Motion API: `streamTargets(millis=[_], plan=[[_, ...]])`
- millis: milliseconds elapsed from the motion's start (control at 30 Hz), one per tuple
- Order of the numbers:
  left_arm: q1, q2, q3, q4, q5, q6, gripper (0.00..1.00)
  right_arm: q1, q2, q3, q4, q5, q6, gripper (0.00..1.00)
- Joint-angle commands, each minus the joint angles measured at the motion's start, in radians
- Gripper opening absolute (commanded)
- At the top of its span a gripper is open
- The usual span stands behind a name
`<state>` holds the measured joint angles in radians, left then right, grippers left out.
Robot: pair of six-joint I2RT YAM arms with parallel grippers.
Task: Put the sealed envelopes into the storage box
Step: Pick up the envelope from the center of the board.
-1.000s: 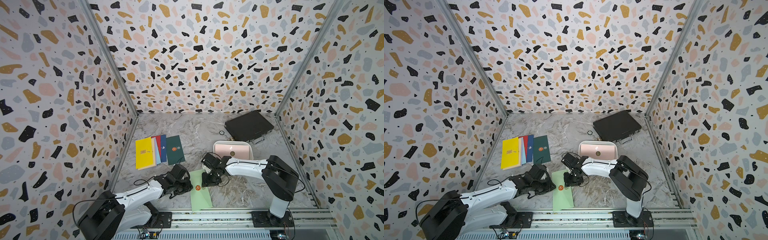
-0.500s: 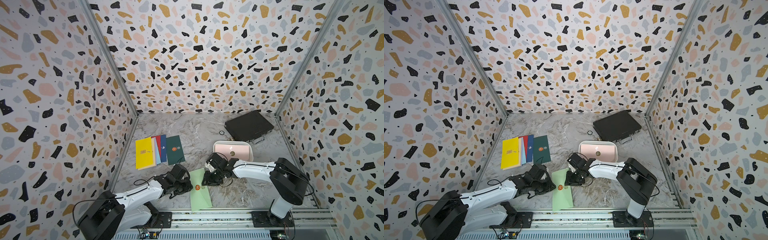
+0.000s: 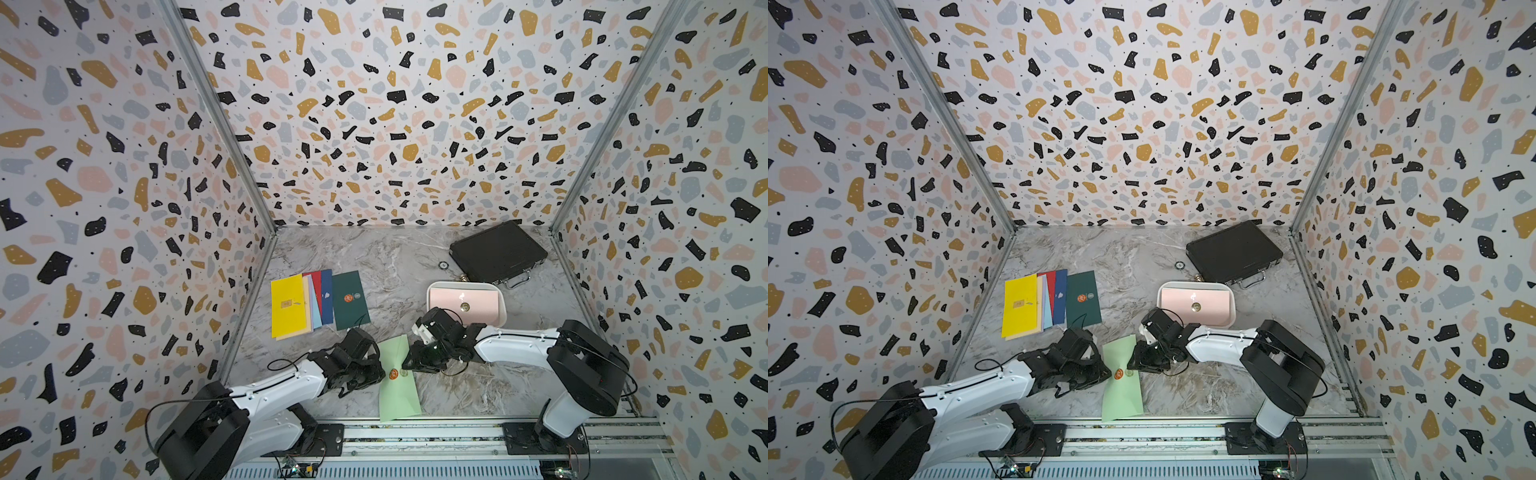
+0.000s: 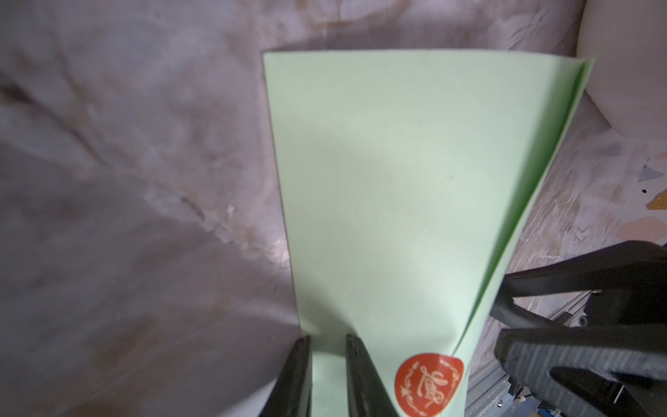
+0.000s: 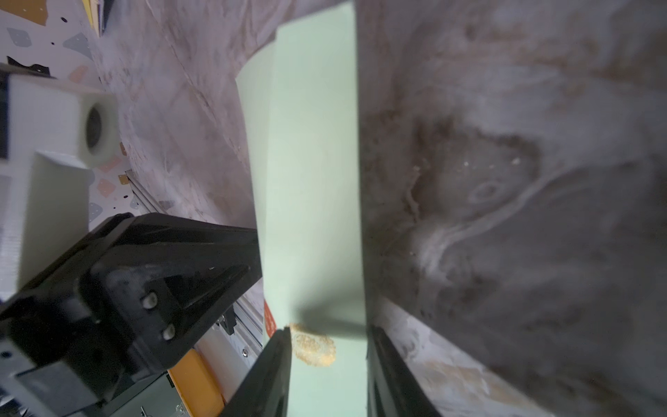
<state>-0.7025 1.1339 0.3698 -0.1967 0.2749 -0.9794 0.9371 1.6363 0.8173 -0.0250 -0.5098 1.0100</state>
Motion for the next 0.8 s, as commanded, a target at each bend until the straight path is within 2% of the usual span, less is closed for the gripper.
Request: streamTargets(millis=[0,400,633,733,767], plan=[[-0.008,0.027,-0.023,-0.06,-0.031,0.019,0.23,0.014,-0.064,0.016,0.165,-0.096,0.021,0.4],[-0.008,0.024,-0.024,-0.059,-0.032,0.019,0.23,0.007,-0.066,-0.011,0.187,-0.104,0.04,0.39],[-0.008,0.022,-0.025,-0.059,-0.031,0.019,0.23,0.007,-0.028,0.06,-0.063,-0.092,-0.098,0.29],[-0.008,0.017,-0.028,-0.059,-0.031,0.019,0.23,0.008,-0.005,0.124,-0.238,-0.084,-0.215,0.27],[-0.008,0.017,-0.028,-0.059,-0.031,0.019,0.23,0.008,-0.002,0.143,-0.29,-0.078,-0.257,0.21]])
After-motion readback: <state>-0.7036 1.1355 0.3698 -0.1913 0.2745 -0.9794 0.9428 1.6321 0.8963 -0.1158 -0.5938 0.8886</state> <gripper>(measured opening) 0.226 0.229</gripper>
